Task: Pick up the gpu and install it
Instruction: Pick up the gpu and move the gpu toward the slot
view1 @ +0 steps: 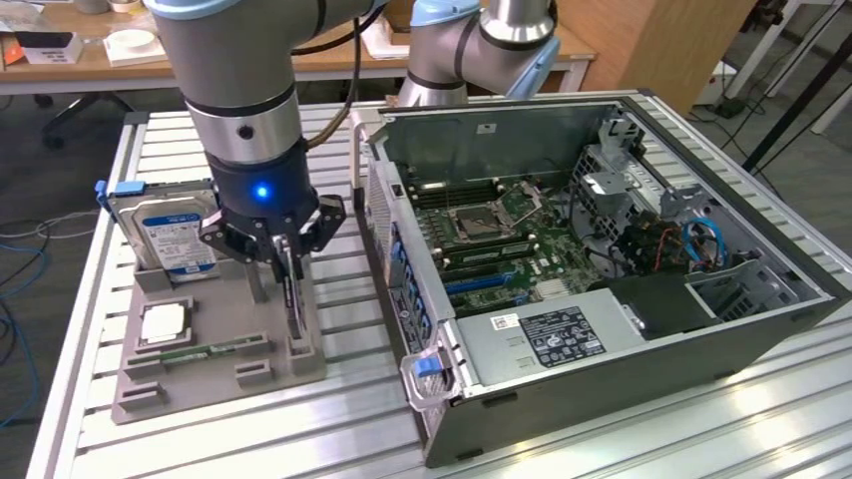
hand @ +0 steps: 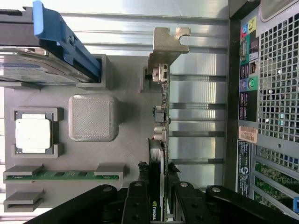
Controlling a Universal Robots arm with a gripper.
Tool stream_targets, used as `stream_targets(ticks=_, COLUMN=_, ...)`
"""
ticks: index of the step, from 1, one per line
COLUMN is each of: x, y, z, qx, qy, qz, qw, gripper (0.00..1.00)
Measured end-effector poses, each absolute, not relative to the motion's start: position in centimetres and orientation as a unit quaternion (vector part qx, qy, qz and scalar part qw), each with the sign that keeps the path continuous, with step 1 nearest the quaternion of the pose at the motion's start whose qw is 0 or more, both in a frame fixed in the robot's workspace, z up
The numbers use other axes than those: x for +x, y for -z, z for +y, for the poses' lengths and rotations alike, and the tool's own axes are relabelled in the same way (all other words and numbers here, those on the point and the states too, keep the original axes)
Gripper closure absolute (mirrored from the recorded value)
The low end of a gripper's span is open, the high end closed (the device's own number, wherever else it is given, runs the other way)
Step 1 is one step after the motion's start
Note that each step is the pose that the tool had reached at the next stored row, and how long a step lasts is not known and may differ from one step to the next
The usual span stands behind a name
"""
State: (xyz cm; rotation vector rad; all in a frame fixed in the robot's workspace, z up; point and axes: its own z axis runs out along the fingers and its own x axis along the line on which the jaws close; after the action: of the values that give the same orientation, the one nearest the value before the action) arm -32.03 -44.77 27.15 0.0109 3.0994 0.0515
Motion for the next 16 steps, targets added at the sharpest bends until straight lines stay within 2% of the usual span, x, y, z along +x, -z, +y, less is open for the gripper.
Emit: stream_targets(ticks=16, x=-32.03, y=-28.2, z=-44.77, qx=0.004, qy=-0.017, qz=1.0, qw=0.021, gripper=0.74)
